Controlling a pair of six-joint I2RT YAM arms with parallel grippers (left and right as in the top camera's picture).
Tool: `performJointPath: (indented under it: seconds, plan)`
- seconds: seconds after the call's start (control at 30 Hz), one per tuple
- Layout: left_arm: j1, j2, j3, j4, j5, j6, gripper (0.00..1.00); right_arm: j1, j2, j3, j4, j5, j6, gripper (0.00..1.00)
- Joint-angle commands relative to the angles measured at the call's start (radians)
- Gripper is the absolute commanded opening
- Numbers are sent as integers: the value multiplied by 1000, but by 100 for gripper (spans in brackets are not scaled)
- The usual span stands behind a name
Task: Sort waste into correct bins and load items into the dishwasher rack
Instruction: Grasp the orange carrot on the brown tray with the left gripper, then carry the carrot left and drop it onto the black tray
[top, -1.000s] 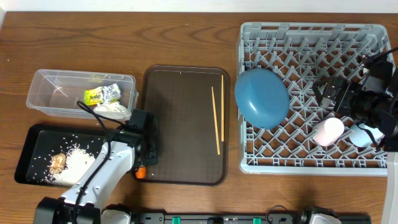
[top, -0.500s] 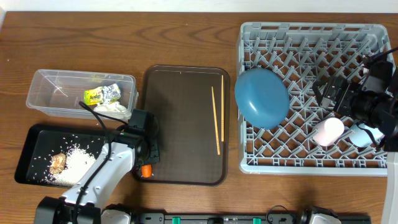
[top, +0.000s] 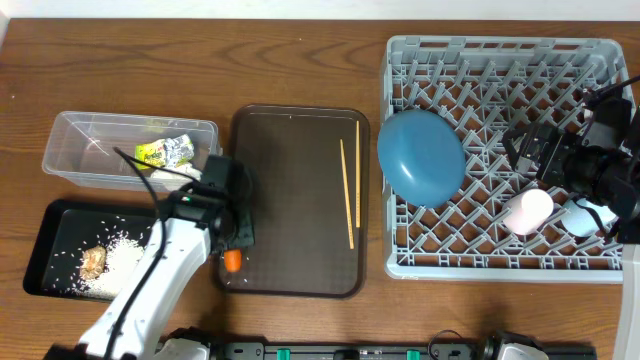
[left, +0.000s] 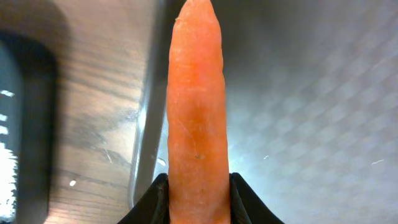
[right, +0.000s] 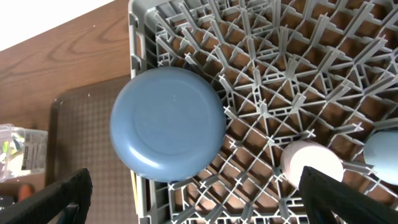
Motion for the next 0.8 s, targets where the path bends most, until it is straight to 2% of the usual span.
performJointPath:
  seconds: [0.0, 0.23, 0.4, 0.67, 0.73, 0.77]
  plan:
    - [58, -45, 20, -39, -92, -144, 8, 12, 1, 4, -11, 0, -5, 99]
    - [293, -72, 19, -83, -98, -339, 6, 12, 1, 4, -17, 1, -15, 99]
    - [461, -71, -1, -27, -98, -439, 6, 12, 1, 4, -17, 0, -15, 99]
    - [657, -50, -54, 139, -101, -459, 7, 12, 1, 4, -18, 0, -15, 99]
    - [689, -37, -54, 139, -101, -464, 13, 12, 1, 4, -20, 0, -15, 99]
    - [702, -31, -54, 139, -101, -464, 23, 12, 1, 4, -21, 0, -15, 99]
